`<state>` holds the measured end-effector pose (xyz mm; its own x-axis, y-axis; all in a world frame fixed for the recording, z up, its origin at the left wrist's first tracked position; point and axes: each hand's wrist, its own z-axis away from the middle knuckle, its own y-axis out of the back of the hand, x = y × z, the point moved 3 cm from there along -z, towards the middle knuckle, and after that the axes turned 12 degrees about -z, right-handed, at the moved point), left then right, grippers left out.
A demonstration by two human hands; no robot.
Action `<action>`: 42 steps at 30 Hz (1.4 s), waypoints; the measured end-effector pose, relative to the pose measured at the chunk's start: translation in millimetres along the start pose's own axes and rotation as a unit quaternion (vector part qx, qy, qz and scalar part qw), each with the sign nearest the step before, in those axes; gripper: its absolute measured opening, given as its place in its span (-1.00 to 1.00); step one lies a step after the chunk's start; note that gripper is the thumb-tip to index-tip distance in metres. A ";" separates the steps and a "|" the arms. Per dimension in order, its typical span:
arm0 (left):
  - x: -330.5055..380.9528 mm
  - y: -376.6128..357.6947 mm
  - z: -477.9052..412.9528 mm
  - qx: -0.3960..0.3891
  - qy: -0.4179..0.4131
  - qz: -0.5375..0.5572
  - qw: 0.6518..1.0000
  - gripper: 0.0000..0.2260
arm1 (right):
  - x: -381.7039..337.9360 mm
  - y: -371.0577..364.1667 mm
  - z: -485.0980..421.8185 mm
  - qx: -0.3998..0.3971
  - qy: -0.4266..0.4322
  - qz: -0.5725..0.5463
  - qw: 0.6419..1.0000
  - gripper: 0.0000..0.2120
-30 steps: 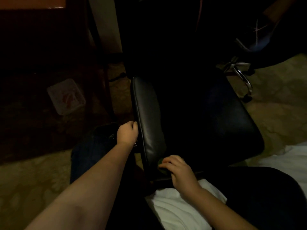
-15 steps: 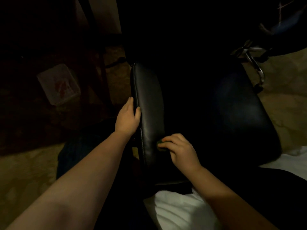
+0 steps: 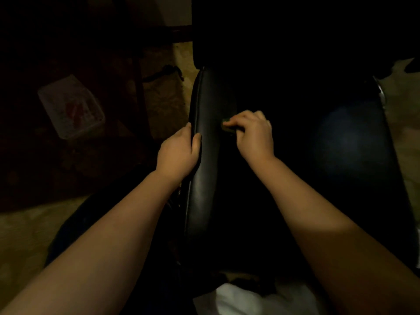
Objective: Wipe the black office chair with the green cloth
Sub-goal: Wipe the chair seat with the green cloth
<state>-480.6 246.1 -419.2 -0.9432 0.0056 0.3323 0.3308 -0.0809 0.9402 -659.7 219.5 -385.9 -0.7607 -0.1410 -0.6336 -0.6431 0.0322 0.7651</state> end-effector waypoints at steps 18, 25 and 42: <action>-0.5 11.5 -66.0 -0.137 -0.031 -0.080 0.987 -0.40 | 18.5 -9.2 -134.2 0.035 -0.028 0.060 0.997 -0.66; -2.6 7.4 -73.7 -0.169 -0.014 -0.082 0.982 -0.37 | 15.4 -3.6 -154.0 0.025 -0.142 0.075 0.987 -0.83; -4.1 0.7 -60.3 -0.157 0.018 -0.003 0.987 -0.40 | -3.6 3.7 -29.8 -0.114 -0.050 0.024 0.992 -0.53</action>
<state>-478.4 185.9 -424.4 -0.9477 -0.0280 0.3179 0.3036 -0.3858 0.8712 -656.7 190.7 -377.4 -0.8023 -0.0465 -0.5951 -0.5779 -0.1894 0.7938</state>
